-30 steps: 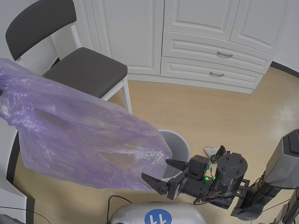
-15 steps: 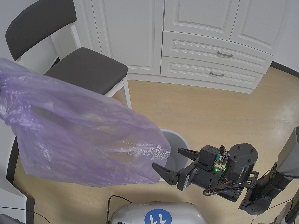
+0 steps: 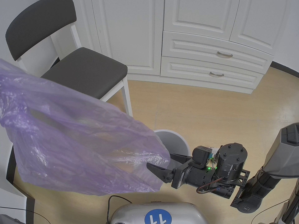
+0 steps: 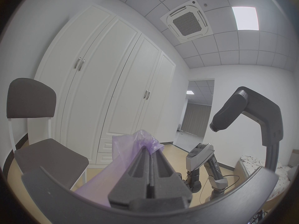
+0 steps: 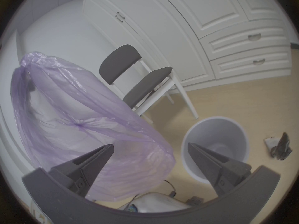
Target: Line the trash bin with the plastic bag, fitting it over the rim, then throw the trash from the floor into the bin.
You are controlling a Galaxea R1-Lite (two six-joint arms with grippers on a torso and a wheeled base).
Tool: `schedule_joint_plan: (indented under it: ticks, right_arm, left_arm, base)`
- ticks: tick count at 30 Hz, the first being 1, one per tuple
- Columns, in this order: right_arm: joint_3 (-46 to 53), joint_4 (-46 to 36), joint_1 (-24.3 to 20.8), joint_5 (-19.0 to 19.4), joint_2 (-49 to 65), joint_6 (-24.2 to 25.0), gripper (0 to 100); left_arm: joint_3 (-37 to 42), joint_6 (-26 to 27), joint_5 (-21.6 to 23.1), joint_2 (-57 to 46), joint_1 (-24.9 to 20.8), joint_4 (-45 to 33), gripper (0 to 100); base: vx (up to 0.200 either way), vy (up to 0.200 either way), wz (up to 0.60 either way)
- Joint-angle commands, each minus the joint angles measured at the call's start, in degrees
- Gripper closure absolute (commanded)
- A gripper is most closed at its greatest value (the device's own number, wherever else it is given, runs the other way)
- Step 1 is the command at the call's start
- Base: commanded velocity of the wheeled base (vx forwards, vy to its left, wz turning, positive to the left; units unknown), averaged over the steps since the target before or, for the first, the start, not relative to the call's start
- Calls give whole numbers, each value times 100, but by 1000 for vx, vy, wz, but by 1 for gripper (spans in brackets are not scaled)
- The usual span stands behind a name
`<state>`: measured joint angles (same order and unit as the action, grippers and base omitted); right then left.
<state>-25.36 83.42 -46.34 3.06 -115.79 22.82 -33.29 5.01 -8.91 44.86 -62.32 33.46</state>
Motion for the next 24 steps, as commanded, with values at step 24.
schedule_joint_plan:
  ticks: [24]
  right_arm:
    - [127,658,-69,705,-471,1163,0]
  left_arm:
    - [-2,9,206,-162,0,2,100]
  base:
    - [0,0,0]
